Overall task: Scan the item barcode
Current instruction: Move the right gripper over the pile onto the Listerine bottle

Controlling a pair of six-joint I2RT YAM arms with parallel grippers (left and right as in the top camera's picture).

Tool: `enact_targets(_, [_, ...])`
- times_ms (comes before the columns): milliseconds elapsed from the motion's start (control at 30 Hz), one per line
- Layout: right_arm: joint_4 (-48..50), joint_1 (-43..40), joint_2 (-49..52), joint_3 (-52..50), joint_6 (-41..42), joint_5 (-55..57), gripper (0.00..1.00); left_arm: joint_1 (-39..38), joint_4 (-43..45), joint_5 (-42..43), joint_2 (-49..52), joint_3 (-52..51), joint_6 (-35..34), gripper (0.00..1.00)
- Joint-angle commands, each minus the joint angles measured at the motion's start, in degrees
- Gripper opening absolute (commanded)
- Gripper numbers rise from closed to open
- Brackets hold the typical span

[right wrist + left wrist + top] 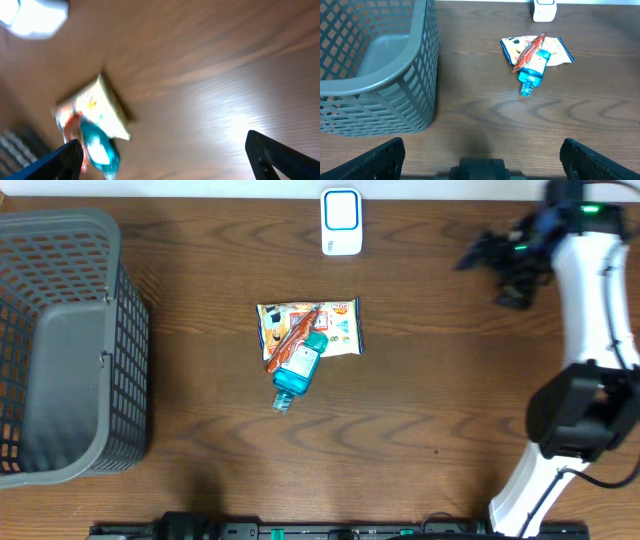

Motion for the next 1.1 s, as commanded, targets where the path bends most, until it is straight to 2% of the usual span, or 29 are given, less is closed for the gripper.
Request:
enact_targets(0, [0.0, 9.53, 0.26, -3.76, -0.61, -3.28, 0.99, 0.31, -4.31, 0.28, 0.24, -0.13, -0.04, 0.99])
enact_targets(100, [0.37, 16.79, 0.28, -6.12, -0.66, -2.03, 0.99, 0.31, -4.31, 0.28, 0.24, -0.13, -0.04, 0.99])
enact_targets(367, [9.44, 34.64, 0.31, -12.48, -0.57, 5.25, 0.97, 0.31, -4.31, 0.28, 0.24, -0.13, -0.04, 0.99])
enact_targets(500, [13.38, 40.89, 0.31, -14.82, 5.33, 11.96, 0.98, 0.31, -4.31, 0.28, 0.24, -0.13, -0.04, 0.99])
enact_targets(600, [15.54, 43.91, 0.31, -16.2, 11.91, 16.44, 0.96, 0.31, -4.31, 0.28, 0.24, -0.13, -0.04, 0.99])
enact_targets(700, [18.75, 46.4, 0.39, -17.77, 15.1, 18.08, 0.94, 0.31, -4.31, 0.28, 0.24, -0.13, -0.04, 0.99])
enact_targets(900, [25.05, 50.31, 1.29, -19.89, 14.8, 18.67, 0.96, 0.31, -4.31, 0.28, 0.24, -0.13, -0.04, 0.99])
enact_targets(1067, [25.99, 52.63, 4.2, -20.48, 14.84, 22.36, 0.96, 0.31, -4.31, 0.28, 0.24, -0.13, -0.04, 0.99])
